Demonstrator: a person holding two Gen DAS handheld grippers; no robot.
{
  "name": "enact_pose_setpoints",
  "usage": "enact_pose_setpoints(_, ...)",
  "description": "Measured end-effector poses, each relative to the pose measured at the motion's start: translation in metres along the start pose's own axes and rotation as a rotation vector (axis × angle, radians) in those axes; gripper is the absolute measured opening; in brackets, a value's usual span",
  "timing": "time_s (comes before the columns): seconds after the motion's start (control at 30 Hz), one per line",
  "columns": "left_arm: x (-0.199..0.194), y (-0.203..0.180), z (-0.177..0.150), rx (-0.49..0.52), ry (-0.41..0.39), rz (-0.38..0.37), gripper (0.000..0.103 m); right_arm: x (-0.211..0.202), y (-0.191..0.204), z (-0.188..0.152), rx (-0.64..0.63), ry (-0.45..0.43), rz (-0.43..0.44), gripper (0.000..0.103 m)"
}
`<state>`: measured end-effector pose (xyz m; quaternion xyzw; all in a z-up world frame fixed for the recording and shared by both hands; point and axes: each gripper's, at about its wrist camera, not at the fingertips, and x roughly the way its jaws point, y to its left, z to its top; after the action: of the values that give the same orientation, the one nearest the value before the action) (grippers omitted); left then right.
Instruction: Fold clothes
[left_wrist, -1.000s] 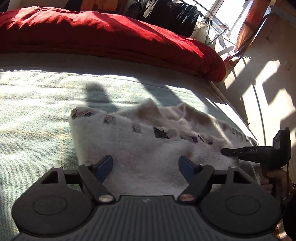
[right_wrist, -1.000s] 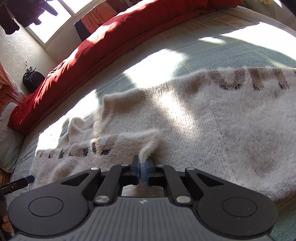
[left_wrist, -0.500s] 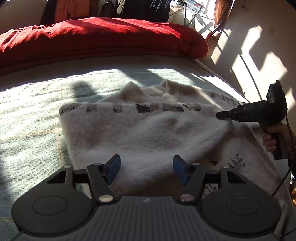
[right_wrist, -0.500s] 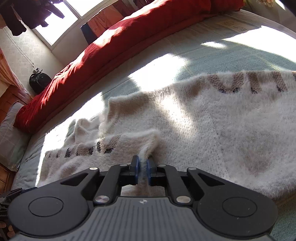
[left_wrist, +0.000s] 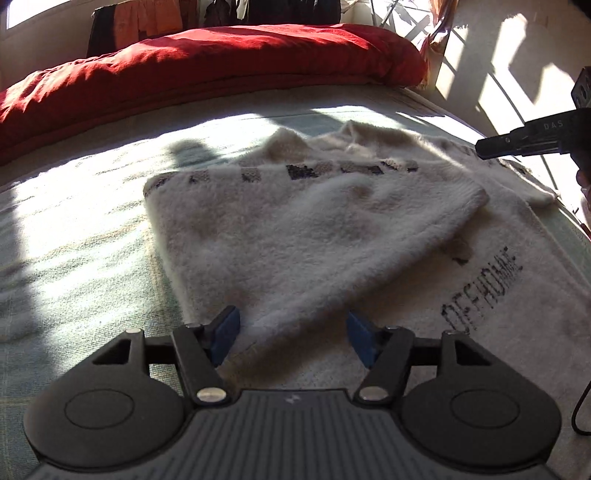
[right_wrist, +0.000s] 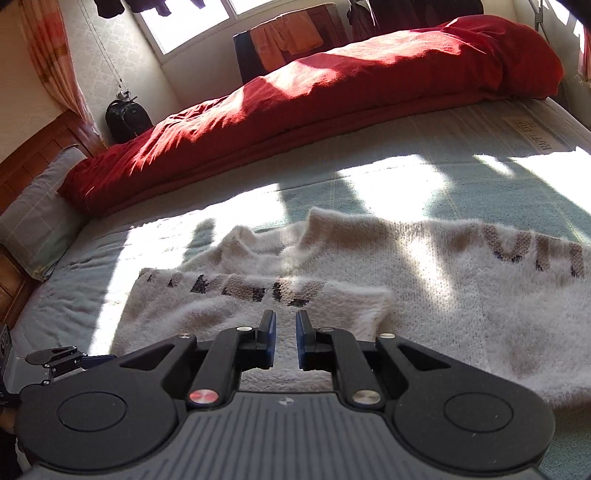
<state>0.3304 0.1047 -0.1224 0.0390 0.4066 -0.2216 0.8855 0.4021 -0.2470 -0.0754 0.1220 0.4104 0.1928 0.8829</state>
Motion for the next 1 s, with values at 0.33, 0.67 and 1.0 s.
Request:
enact_pose_setpoints(0.33, 0.007, -0.001, 0.015, -0.011, -0.012, -0.043, 0.068, 0.08, 0.069, 0.006, -0.154, 0.095, 0.152, 0.013)
enact_pose_setpoints(0.67, 0.015, 0.013, 0.005, -0.066, -0.007, -0.093, 0.07, 0.125, 0.021, 0.005, 0.106, 0.18, 0.25, 0.008)
enact_pose_setpoints(1.0, 0.01, 0.005, 0.015, -0.065, 0.021, -0.045, 0.07, 0.043, -0.074, -0.009, 0.262, 0.088, 0.068, 0.008)
